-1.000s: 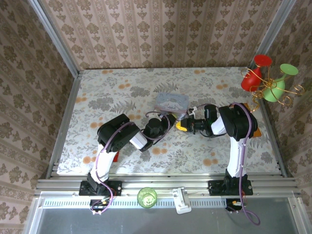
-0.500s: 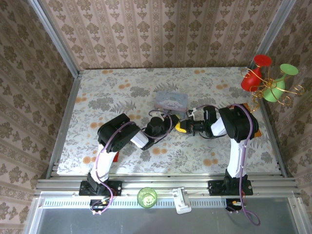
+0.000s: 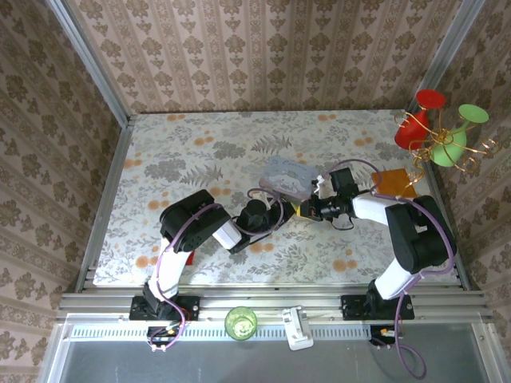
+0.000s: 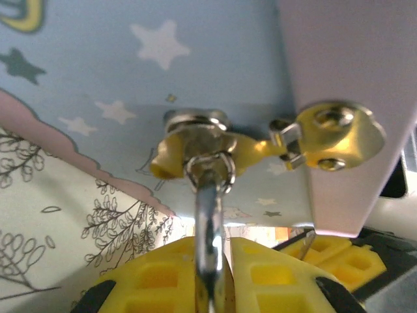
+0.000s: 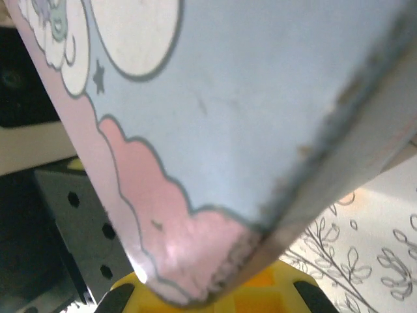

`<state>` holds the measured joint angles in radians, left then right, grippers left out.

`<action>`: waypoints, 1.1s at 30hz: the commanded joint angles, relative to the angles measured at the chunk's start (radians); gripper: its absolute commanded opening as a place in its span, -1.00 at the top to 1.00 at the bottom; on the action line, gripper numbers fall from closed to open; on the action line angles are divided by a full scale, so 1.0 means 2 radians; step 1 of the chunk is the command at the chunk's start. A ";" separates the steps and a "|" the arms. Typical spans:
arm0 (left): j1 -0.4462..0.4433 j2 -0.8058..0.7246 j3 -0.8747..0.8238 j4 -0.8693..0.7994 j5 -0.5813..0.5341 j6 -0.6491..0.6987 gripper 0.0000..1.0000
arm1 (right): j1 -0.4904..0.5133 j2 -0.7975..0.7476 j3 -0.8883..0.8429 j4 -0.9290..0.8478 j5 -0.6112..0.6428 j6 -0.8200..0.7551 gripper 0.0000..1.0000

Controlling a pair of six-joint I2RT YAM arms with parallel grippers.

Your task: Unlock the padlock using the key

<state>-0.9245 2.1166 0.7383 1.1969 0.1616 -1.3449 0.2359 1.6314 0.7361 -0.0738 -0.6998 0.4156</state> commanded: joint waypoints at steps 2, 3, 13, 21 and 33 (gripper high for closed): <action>-0.006 -0.012 -0.008 -0.004 0.019 0.009 0.86 | 0.003 -0.006 0.013 -0.047 0.016 -0.043 1.00; -0.008 -0.015 -0.010 -0.013 0.017 0.014 0.85 | 0.004 -0.018 0.008 -0.042 0.014 -0.045 1.00; -0.012 -0.127 -0.083 -0.141 -0.067 0.048 0.18 | 0.028 -0.109 0.008 -0.064 -0.013 -0.096 1.00; -0.012 -0.281 -0.074 -0.276 -0.082 0.141 -0.03 | 0.075 -0.211 -0.026 0.025 -0.102 -0.132 1.00; 0.012 -0.471 0.003 -0.468 -0.008 0.347 0.11 | 0.121 -0.288 -0.075 0.093 -0.088 -0.201 1.00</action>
<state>-0.9016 1.1694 0.6899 0.3737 0.0322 -0.8299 0.4614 1.0771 0.5659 0.1013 -0.8688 0.0788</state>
